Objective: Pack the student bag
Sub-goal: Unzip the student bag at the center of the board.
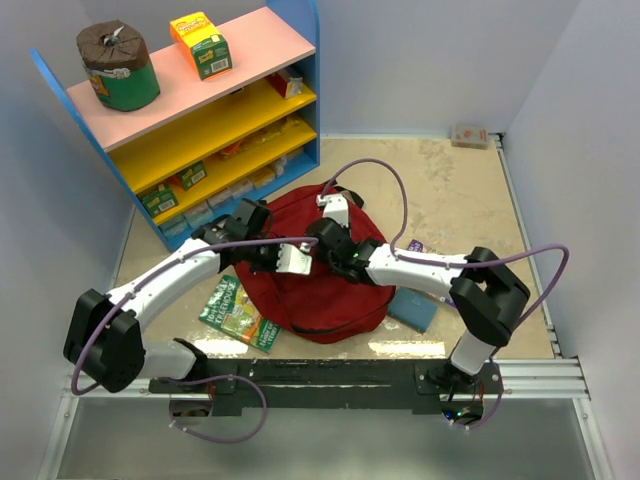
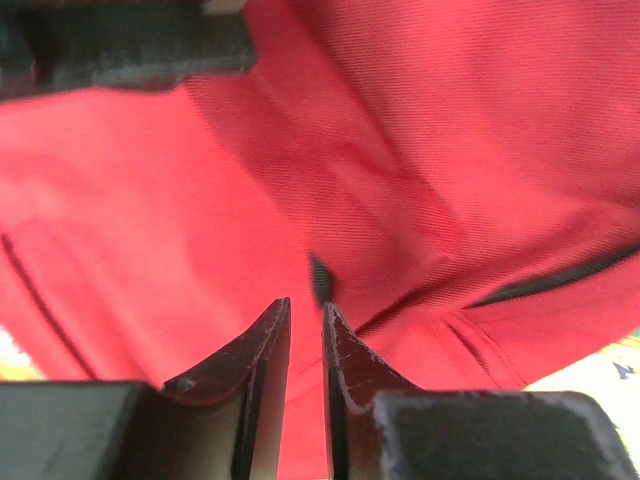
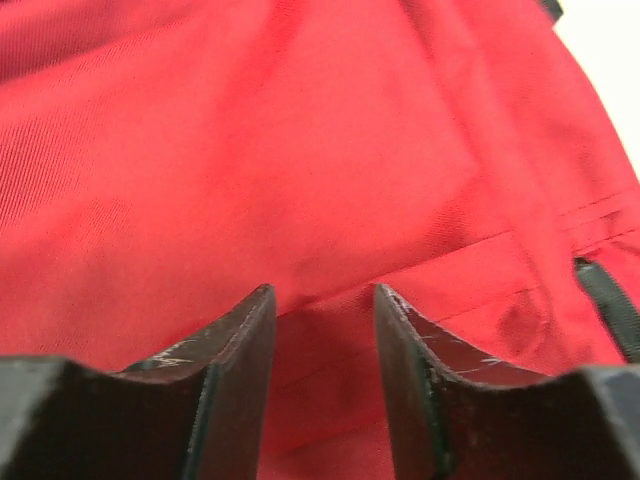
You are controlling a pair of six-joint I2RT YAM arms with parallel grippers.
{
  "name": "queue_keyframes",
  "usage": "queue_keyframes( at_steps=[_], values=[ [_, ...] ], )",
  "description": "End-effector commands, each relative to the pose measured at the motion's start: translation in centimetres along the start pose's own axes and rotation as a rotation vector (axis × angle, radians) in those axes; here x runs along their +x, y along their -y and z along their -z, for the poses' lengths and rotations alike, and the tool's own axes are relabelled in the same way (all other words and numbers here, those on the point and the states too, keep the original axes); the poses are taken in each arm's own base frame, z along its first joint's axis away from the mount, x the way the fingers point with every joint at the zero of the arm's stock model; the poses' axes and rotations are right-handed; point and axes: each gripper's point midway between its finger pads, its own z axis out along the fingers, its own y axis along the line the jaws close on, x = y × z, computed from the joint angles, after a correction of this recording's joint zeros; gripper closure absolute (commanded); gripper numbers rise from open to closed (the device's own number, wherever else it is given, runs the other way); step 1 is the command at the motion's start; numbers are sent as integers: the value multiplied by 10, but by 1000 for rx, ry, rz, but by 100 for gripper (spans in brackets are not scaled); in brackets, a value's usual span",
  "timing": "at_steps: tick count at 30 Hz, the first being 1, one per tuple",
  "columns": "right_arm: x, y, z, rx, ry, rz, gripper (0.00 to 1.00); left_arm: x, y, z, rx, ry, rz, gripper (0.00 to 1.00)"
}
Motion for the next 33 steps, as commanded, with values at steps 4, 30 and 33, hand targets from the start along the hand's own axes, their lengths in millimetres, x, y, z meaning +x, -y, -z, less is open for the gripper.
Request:
queue_keyframes(
  at_steps=[4,30,33],
  values=[
    [3,9,37,-10,66,-78,59,-21,-83,14,-325,61,214,73],
    [83,39,55,-173,38,-271,55,-82,-20,-68,150,262,424,0],
    [83,37,54,-182,43,-271,55,-77,-16,-74,160,259,422,0]
  ],
)
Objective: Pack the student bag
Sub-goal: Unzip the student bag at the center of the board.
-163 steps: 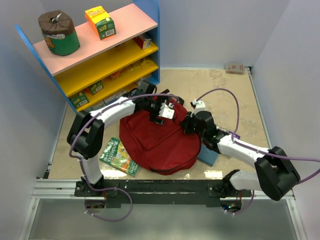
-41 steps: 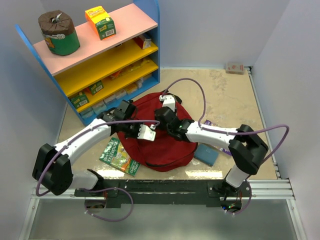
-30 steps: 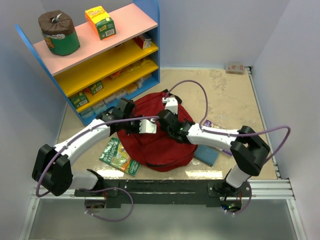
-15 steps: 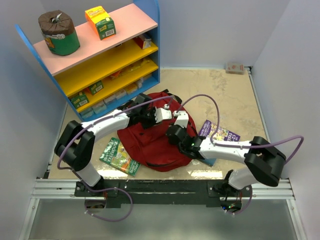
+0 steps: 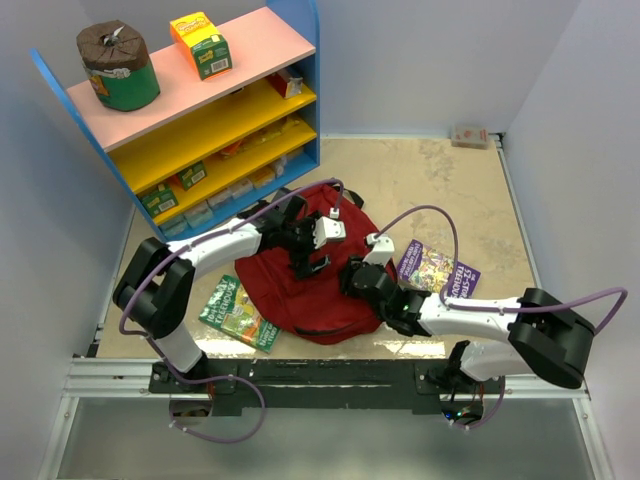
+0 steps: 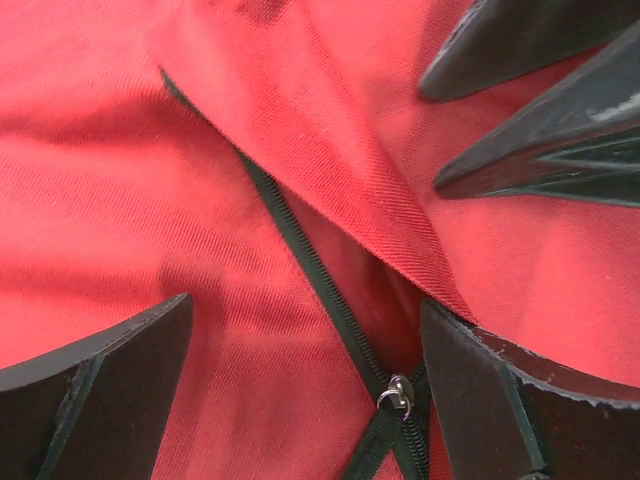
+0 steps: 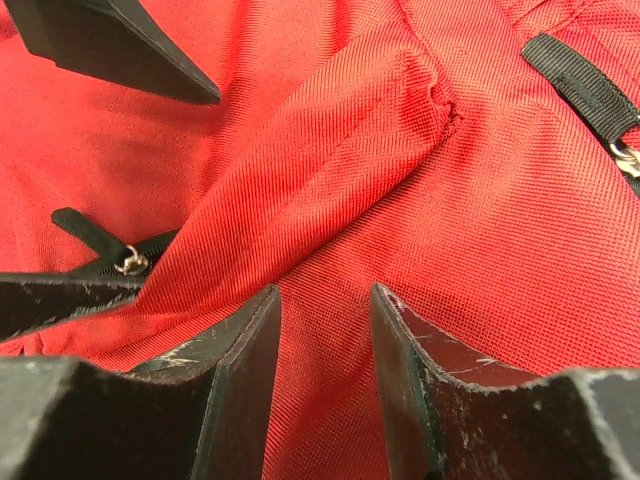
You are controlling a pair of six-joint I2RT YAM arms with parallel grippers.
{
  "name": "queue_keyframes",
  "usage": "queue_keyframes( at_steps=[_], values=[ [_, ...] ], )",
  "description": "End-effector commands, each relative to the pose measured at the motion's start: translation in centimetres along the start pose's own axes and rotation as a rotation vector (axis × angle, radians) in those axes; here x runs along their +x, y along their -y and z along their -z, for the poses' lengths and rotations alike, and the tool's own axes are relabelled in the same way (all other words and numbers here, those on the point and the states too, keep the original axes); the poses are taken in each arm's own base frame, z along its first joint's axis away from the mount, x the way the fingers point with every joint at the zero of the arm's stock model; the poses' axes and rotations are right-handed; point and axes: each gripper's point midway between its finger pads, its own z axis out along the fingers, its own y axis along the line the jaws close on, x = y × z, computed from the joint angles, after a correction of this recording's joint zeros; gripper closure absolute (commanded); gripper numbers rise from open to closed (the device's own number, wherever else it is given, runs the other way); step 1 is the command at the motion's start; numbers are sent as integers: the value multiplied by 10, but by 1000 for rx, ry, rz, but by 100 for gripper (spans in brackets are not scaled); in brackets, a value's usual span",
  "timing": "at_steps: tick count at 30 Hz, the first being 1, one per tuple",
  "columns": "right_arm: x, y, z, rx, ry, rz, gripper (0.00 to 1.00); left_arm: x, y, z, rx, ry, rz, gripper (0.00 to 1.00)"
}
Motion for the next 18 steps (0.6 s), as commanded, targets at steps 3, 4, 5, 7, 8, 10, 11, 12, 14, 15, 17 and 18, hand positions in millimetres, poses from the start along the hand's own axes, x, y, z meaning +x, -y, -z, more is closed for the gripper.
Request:
queue_keyframes(
  at_steps=[3,4,5,7,8,10,11,12,14,15,17,18],
  values=[
    [26,12,1,10,-71,12,55,-9,2,-3,12,55,-22,2],
    [26,13,2,9,-72,11,55,-2,-7,-4,-36,25,-31,3],
    [25,12,2,5,-68,6,56,7,-11,-8,-57,2,-29,4],
    [27,13,4,-1,-73,2,57,12,-26,-12,-134,-20,-43,8],
    [26,13,5,-4,-72,0,58,21,-28,-17,-143,-46,-37,10],
    [27,15,9,-11,-71,-8,59,31,-34,-21,-172,-88,-27,18],
    [27,16,10,-12,-72,-10,59,37,-33,-25,-164,-105,-23,21],
    [27,17,12,-16,-70,-14,59,41,-31,-26,-157,-115,-22,22],
    [27,20,14,-11,-72,-16,60,45,-29,-26,-154,-123,-26,31],
    [29,22,15,-7,-74,-16,62,44,-30,-26,-161,-120,-31,35],
    [28,24,17,-3,-74,-21,63,40,-34,-23,-177,-117,-36,54],
    [29,26,18,2,-77,-19,64,38,-35,-21,-183,-113,-32,64]
  ],
)
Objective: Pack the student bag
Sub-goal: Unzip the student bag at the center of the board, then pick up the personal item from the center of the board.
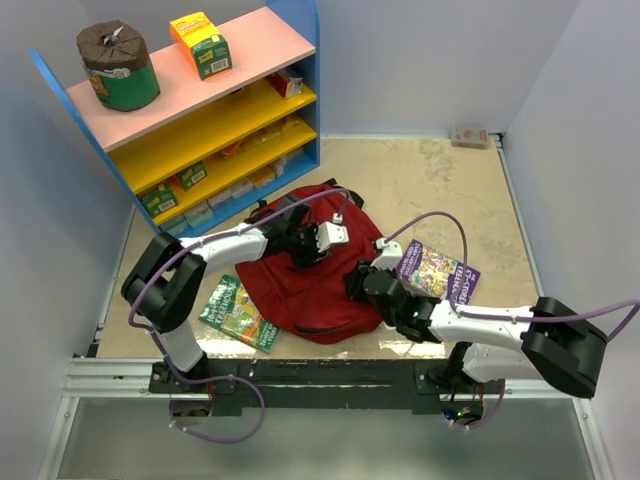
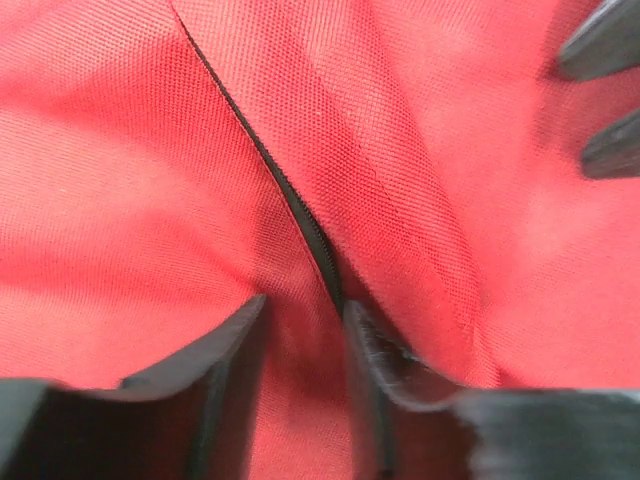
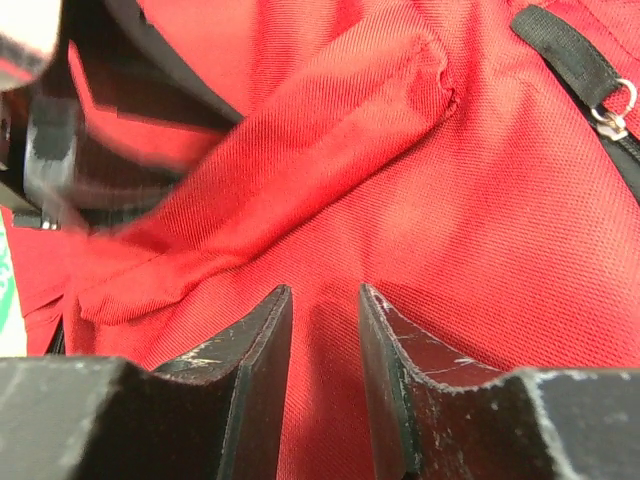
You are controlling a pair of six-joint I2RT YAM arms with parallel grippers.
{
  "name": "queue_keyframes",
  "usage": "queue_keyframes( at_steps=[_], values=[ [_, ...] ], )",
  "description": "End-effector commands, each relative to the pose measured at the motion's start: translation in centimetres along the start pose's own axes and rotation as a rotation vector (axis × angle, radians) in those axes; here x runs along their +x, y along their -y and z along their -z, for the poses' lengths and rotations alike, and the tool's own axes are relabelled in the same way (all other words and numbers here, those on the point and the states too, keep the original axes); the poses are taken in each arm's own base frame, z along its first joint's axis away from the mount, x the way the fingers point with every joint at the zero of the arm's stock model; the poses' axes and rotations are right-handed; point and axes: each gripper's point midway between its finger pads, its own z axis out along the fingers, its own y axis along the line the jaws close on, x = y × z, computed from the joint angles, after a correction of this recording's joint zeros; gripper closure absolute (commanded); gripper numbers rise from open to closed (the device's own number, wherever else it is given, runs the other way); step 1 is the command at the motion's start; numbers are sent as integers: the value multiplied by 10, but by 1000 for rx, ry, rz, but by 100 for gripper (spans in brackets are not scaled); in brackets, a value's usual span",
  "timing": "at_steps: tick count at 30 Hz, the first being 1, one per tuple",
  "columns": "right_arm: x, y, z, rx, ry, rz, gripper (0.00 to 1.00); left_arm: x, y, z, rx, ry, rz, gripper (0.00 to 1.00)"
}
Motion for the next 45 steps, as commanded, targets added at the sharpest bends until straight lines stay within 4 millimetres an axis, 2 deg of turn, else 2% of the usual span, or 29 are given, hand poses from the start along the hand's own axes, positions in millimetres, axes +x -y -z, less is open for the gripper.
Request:
queue_keyframes(
  at_steps=[1,2,3,8,16,17,19,20,22,23,24,25,26,27,28,30,31,32,33,35,38,42,45],
  values=[
    [23,24,9,57,-81,20,64,16,-18,-2,-97,-64,-16,74],
    [24,25,10,60,-84,21,64,9,-21,3,-114,-47,-8,93],
    [23,25,11,62,-82,18,64,4,-24,6,-126,-36,-2,100],
    [17,27,13,103,-87,13,67,-37,-36,36,-172,73,16,100],
    [12,27,20,149,-116,-14,70,-49,-53,65,-204,146,120,100],
    [14,32,22,170,-126,-5,70,-53,-55,71,-215,162,140,100],
    [8,31,25,180,-119,-16,69,-56,-63,80,-229,187,175,100],
    [8,37,27,212,-120,-1,68,-56,-70,86,-244,201,207,100],
    [-5,35,31,243,-98,-38,65,-58,-75,92,-258,218,225,100],
    [-2,48,37,304,-123,-14,63,-56,-77,94,-264,221,240,100],
    [-16,46,39,342,-89,-26,55,-56,-78,96,-266,223,241,100],
    [-9,68,48,460,-121,-13,52,-55,-77,97,-265,224,244,100],
    [-12,73,52,512,-122,-18,47,-53,-77,97,-266,219,242,100],
    [-23,68,53,542,-110,-31,35,-51,-75,97,-262,214,239,100],
    [-17,84,59,636,-147,-5,30,-51,-75,97,-263,212,235,100],
    [-20,84,61,690,-168,-14,20,-45,-73,95,-260,203,230,100],
    [-17,92,68,748,-183,-20,18,-43,-71,95,-258,201,228,100],
    [-11,98,69,794,-202,-10,17,-41,-69,94,-254,194,222,100],
    [-12,98,69,818,-205,-18,14,-39,-69,94,-255,192,217,100],
    [-9,112,71,905,-220,-12,13,-36,-66,95,-255,182,203,100],
    [-21,125,72,967,-217,-24,12,-30,-64,98,-266,162,183,100],
    [-57,132,81,953,-111,-122,13,-15,-63,101,-278,138,196,100],
    [-67,135,86,921,-83,-173,15,-7,-60,100,-274,127,200,100]
  ],
)
